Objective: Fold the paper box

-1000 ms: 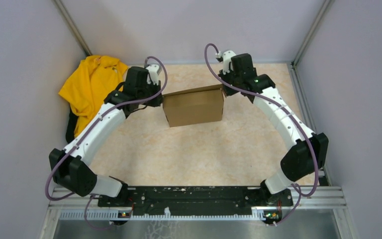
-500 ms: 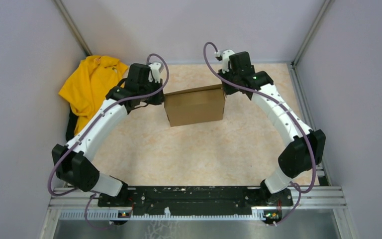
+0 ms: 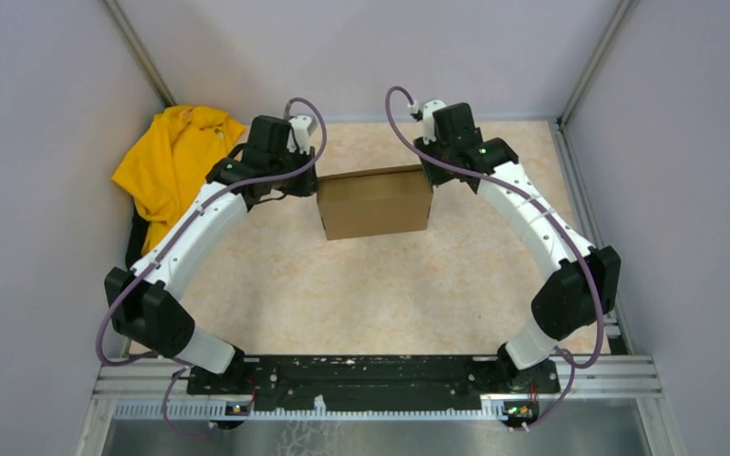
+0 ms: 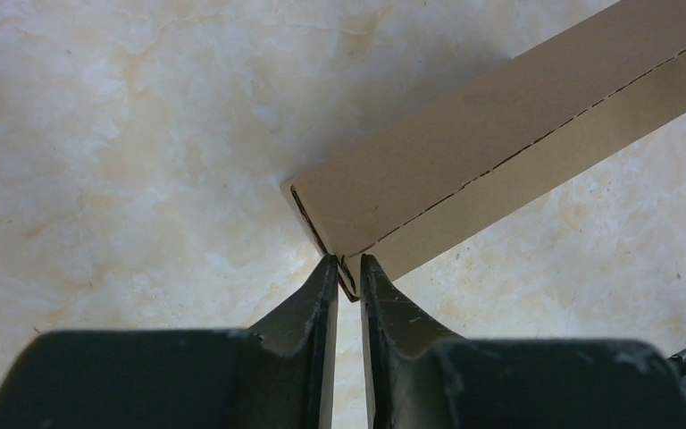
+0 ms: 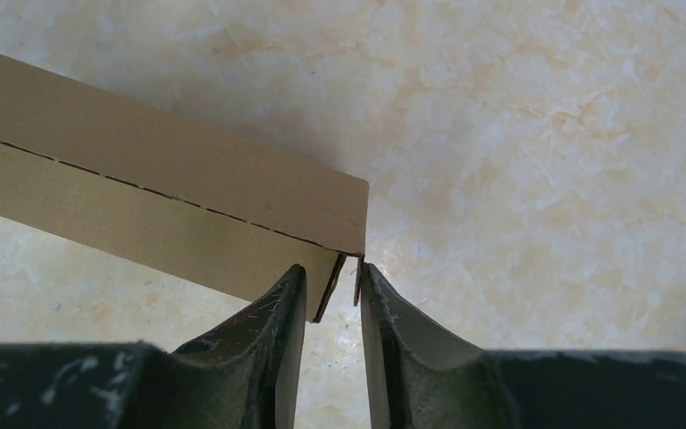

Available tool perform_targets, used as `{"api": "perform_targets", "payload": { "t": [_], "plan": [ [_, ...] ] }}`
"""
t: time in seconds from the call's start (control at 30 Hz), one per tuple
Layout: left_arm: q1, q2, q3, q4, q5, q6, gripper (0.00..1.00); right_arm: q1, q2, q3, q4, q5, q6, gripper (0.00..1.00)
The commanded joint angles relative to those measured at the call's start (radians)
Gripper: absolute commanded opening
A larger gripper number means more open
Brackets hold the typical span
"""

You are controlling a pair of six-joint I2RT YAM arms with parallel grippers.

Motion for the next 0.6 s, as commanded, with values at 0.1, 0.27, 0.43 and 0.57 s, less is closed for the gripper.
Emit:
{"api": "perform_targets", "payload": {
  "t": [0.1,0.27,0.43,0.57],
  "plan": [
    [-0.012,0.026,0.053,-0.007,0.038,-0.009,0.22,0.030,-0.032,-0.021,0.048,0.031,0.017,0.34],
    [-0.011,0.036,0.069,-0.017,0.033,-0.005,0.24,0.031,-0.043,-0.040,0.058,0.073,0.025,0.44],
    [-0.011,0.041,0.076,-0.021,0.028,-0.001,0.24,0.029,-0.056,-0.050,0.068,0.090,0.028,0.49],
    [-0.011,0.046,0.082,-0.025,0.022,0.002,0.25,0.024,-0.073,-0.059,0.089,0.091,0.039,0.50]
  ]
}}
